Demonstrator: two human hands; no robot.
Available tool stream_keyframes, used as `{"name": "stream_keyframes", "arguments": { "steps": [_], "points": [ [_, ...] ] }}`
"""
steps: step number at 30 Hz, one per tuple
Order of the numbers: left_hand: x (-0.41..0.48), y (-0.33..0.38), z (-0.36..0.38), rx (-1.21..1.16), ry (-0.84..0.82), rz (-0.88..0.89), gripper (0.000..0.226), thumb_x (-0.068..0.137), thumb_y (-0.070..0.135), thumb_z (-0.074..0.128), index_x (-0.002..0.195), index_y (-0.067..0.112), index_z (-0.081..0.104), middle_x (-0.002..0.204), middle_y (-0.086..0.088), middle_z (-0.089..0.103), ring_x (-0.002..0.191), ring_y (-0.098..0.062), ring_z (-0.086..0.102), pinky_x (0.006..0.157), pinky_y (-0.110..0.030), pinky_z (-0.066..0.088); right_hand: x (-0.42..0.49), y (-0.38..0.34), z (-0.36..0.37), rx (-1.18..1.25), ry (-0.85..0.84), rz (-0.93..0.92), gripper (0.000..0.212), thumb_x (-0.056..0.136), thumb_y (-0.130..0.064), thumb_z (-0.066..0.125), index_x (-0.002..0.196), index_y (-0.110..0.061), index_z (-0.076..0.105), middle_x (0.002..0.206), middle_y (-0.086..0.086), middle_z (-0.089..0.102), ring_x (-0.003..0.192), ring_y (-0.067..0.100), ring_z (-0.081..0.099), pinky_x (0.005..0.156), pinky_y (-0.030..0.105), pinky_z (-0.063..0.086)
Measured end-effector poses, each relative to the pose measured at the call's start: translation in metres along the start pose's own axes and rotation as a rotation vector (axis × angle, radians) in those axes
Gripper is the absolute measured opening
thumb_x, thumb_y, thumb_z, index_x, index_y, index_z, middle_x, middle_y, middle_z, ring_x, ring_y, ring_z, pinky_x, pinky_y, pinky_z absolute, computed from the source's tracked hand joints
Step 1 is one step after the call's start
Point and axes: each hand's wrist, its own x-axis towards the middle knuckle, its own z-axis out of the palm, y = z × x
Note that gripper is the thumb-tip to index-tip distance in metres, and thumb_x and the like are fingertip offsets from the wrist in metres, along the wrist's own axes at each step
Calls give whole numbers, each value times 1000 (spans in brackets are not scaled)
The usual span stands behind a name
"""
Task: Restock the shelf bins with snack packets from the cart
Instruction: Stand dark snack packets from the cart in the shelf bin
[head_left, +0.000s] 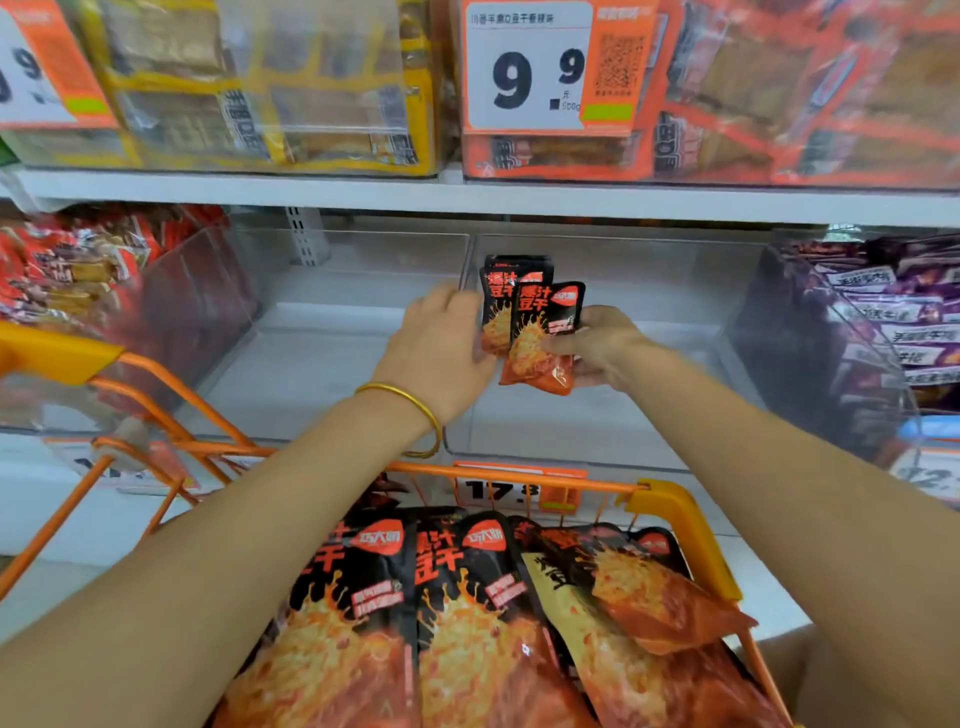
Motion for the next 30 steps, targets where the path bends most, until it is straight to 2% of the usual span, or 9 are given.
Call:
{"name": "stream_keyframes", "arguments": {
  "steps": [2, 4, 6, 9, 14, 18, 24, 28, 30],
  "points": [
    [3, -2, 6, 23, -62, 14, 52, 86, 9, 54, 134, 4, 38, 149, -13, 23, 136, -28, 24, 109, -37, 27, 24, 2, 10, -179, 81, -139, 32, 78, -5, 74, 105, -11, 59, 106, 12, 66, 98, 29, 64, 88, 45, 52],
    [4, -6, 10, 10, -116, 14, 56, 83, -2, 48, 137, 4, 33, 156, -10, 5, 141, -26, 16, 111, -37, 26, 42, 3, 20, -415, 152, -251, 39, 77, -10, 74, 113, -8, 60, 115, 13, 64, 108, 30, 60, 94, 38, 47],
    [4, -9, 13, -12, -142, 24, 56, 81, -8, 43, 135, 4, 33, 157, -9, -4, 143, -24, 12, 111, -36, 26, 55, 5, 27, -557, 199, -298, 41, 78, -13, 71, 118, -9, 60, 119, 12, 64, 110, 29, 58, 89, 32, 46],
    [3, -12, 13, -21, -158, 29, 56, 82, -10, 40, 135, 5, 33, 157, -9, -7, 144, -23, 8, 111, -34, 26, 68, 9, 33, -624, 296, -245, 38, 81, -21, 68, 116, -12, 58, 115, 10, 63, 107, 29, 58, 79, 30, 44],
    [4, -13, 13, -21, -154, 42, 55, 82, -10, 41, 134, 7, 35, 157, -6, -8, 144, -23, 8, 110, -37, 29, 79, 11, 43, -538, 365, -154, 37, 83, -22, 68, 114, -7, 53, 113, 12, 63, 104, 29, 60, 73, 30, 42],
    [3, -12, 12, -2, -161, 31, 52, 82, -10, 41, 132, 7, 37, 157, -5, -9, 144, -23, 10, 108, -38, 31, 79, 10, 47, -442, 362, -92, 42, 85, -18, 66, 118, -2, 45, 119, 15, 59, 109, 31, 58, 82, 36, 46],
    [4, -11, 10, -9, -183, 7, 50, 86, -3, 43, 134, 8, 35, 157, -4, -10, 144, -21, 8, 109, -33, 29, 74, 7, 45, -391, 310, -30, 56, 80, -20, 73, 120, -1, 40, 122, 16, 56, 112, 30, 56, 87, 35, 47],
    [0, -11, 6, -60, -133, 17, 54, 87, 2, 47, 138, 10, 35, 157, -9, 1, 144, -21, 7, 112, -25, 17, 62, 5, 42, -401, 273, -2, 59, 78, -22, 76, 117, -3, 36, 121, 15, 55, 110, 31, 58, 86, 35, 48],
    [-8, -8, -1, -95, -51, 41, 54, 86, 1, 49, 138, 10, 38, 154, -11, 14, 142, -22, 15, 108, -19, 14, 47, -1, 36, -344, 236, -16, 55, 77, -16, 76, 113, -5, 35, 111, 13, 55, 103, 31, 61, 82, 37, 52]
  ]
}}
